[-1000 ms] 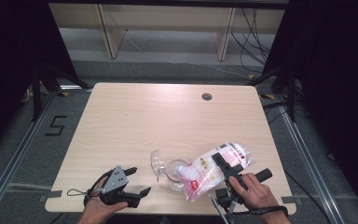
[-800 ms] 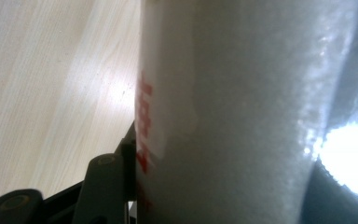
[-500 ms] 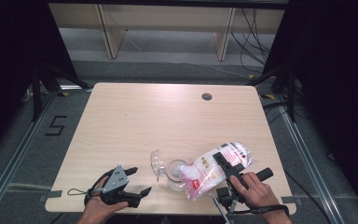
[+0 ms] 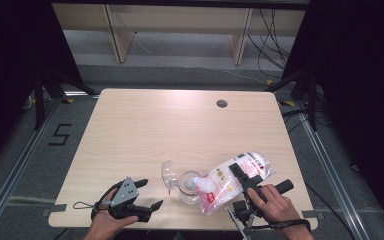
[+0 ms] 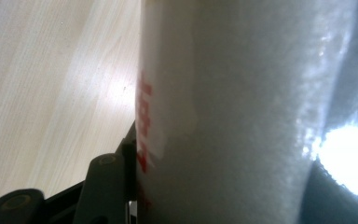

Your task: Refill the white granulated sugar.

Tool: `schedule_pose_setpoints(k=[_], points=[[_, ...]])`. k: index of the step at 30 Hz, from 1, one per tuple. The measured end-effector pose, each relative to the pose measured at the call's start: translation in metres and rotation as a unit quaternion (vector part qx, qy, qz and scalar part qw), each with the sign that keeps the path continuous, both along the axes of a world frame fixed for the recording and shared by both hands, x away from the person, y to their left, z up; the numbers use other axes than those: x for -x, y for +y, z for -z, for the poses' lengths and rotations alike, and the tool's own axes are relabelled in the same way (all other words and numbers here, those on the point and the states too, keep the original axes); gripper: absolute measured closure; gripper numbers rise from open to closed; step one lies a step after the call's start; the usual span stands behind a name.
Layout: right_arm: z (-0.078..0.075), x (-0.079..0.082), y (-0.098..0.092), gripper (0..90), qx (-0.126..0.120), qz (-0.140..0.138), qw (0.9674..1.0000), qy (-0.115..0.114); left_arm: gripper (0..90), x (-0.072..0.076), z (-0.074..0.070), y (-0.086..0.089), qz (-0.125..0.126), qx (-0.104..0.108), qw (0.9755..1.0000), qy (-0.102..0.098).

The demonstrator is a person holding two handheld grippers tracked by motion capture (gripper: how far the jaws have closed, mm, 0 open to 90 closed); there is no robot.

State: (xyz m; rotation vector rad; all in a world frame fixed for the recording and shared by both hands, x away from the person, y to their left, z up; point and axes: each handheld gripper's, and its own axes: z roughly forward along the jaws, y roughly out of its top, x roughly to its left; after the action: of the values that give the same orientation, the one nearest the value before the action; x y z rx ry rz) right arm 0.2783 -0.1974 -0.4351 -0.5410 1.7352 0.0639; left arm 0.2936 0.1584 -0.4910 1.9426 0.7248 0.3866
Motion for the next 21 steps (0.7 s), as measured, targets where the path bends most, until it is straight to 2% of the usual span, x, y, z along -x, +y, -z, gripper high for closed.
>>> schedule_pose_setpoints(k=[2,3,4,7,8,10,11,12,13,16,17,18,19,21], points=[[-0.0003,-0.0005,0.0004,50.7,0.004,-0.003,1.0,-0.001,15.9,-0.0005,-0.0001,0.0002,0.0,-0.001,1.0,-0.002],[0.0,-0.0002,0.0004,50.7,0.001,-0.002,1.0,0.0,15.9,-0.0019,-0.0006,0.0015,0.006,-0.008,0.9999,-0.011],[0.0004,0.0002,0.0006,50.8,-0.001,-0.001,1.0,0.001,15.9,-0.0021,-0.0006,0.0023,0.005,-0.013,0.9998,-0.011],[-0.0002,-0.0004,0.0028,50.8,0.01,-0.017,0.9998,-0.008,15.9,-0.0003,-0.0006,0.0008,-0.001,-0.001,1.0,-0.005],[0.0005,0.001,0.0023,50.8,0.005,-0.004,1.0,-0.001,15.9,-0.0011,-0.0012,0.0017,0.006,-0.008,0.9999,-0.013],[0.0004,0.0008,0.0029,50.9,0.005,-0.006,1.0,0.0,15.9,-0.0015,-0.0005,0.002,0.006,-0.007,0.9999,-0.013],[-0.0002,0.0002,0.0032,50.9,0.008,-0.009,0.9999,-0.002,15.9,-0.0003,0.0001,0.0024,-0.002,-0.01,1.0,-0.001],[0.0,0.0005,0.0031,50.9,0.004,-0.005,1.0,0.001,15.9,0.0003,0.0007,0.0018,-0.003,0.0,1.0,0.001],[0.0,0.0005,0.0031,50.9,0.004,-0.005,1.0,0.001,15.9,0.0003,0.0007,0.0018,-0.003,0.0,1.0,0.001],[-0.0018,-0.0002,0.0034,51.0,0.005,-0.004,1.0,-0.001,15.9,0.001,-0.0011,0.004,0.002,-0.008,0.9999,-0.012],[-0.0004,-0.0014,0.0028,51.0,-0.005,-0.012,0.9999,-0.006,15.9,0.001,-0.0011,0.004,0.002,-0.008,0.9999,-0.012],[0.0009,-0.0013,0.0019,51.0,-0.014,-0.005,0.9999,-0.001,15.9,0.0018,0.0,0.0045,-0.006,-0.002,1.0,-0.002],[-0.0019,-0.0027,0.0034,51.1,0.0,-0.018,0.9998,-0.009,15.9,0.0007,-0.0003,0.0057,-0.001,-0.011,0.9999,-0.012],[-0.0008,-0.0022,0.0029,51.1,-0.003,-0.011,0.9999,-0.005,16.0,0.0009,-0.0006,0.0058,0.0,-0.013,0.9998,-0.013]])
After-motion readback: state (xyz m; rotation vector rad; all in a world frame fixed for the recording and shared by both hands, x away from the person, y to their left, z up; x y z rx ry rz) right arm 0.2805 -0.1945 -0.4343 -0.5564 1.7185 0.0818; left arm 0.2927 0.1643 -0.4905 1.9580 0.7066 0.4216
